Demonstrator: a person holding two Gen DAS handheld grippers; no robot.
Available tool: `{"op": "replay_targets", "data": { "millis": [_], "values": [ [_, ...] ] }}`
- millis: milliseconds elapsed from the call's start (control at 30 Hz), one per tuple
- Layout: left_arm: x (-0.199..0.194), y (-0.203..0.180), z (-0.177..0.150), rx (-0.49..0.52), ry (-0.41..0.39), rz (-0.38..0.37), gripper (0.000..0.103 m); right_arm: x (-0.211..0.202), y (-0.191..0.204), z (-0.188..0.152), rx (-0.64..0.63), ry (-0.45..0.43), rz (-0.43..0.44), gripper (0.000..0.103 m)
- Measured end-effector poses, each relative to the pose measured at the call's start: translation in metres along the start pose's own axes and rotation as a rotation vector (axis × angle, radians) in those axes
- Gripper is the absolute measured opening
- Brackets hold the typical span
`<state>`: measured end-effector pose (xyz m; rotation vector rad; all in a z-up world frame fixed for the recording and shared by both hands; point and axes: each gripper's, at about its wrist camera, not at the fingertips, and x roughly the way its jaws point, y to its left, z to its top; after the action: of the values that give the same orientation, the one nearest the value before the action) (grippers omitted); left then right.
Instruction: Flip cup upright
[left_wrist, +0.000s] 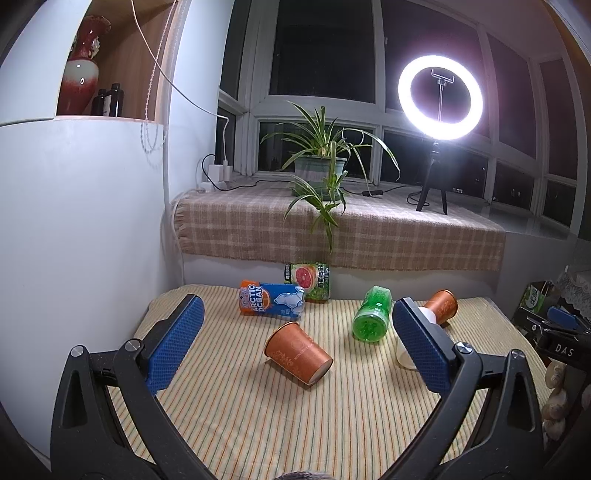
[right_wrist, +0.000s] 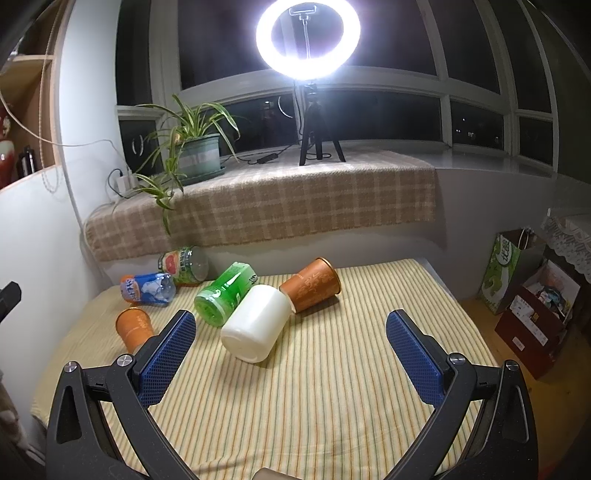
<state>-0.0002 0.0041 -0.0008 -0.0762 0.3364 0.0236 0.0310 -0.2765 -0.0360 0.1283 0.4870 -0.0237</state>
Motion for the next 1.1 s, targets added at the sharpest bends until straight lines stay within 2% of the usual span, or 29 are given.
{"op": "replay_targets", "data": {
  "millis": [133, 267, 533, 733, 833, 933, 1033, 1100],
  "values": [
    [0.008, 0.007, -0.006, -0.002, 0.025, 0.002, 0.103, 0.010, 0.005, 0.004, -0.005, 0.017, 0.024, 0.102],
    [0.014, 0.011, -0.013, -0.001, 0.055, 0.010, 0.103, 0.026, 0.011, 0.013, 0.005, 0.051, 0.083, 0.102],
    [0.022, 0.026, -0.030, -0.014, 0.114, 0.036, 0.103, 0.084, 0.028, 0.038, 0.095, 0.193, 0.259, 0.102],
    [0.023, 0.040, -0.040, -0.029, 0.141, 0.056, 0.103, 0.143, 0.046, 0.057, 0.127, 0.321, 0.324, 0.102],
    [0.024, 0.048, -0.044, -0.045, 0.151, 0.065, 0.103, 0.175, 0.056, 0.062, 0.143, 0.393, 0.322, 0.098],
    [0.025, 0.056, -0.047, -0.058, 0.160, 0.074, 0.103, 0.205, 0.064, 0.064, 0.153, 0.464, 0.280, 0.091],
    [0.026, 0.061, -0.050, -0.070, 0.172, 0.078, 0.103, 0.231, 0.076, 0.063, 0.141, 0.521, 0.254, 0.090],
    [0.027, 0.063, -0.052, -0.077, 0.179, 0.077, 0.103, 0.248, 0.082, 0.060, 0.133, 0.565, 0.219, 0.083]
  ]
}}
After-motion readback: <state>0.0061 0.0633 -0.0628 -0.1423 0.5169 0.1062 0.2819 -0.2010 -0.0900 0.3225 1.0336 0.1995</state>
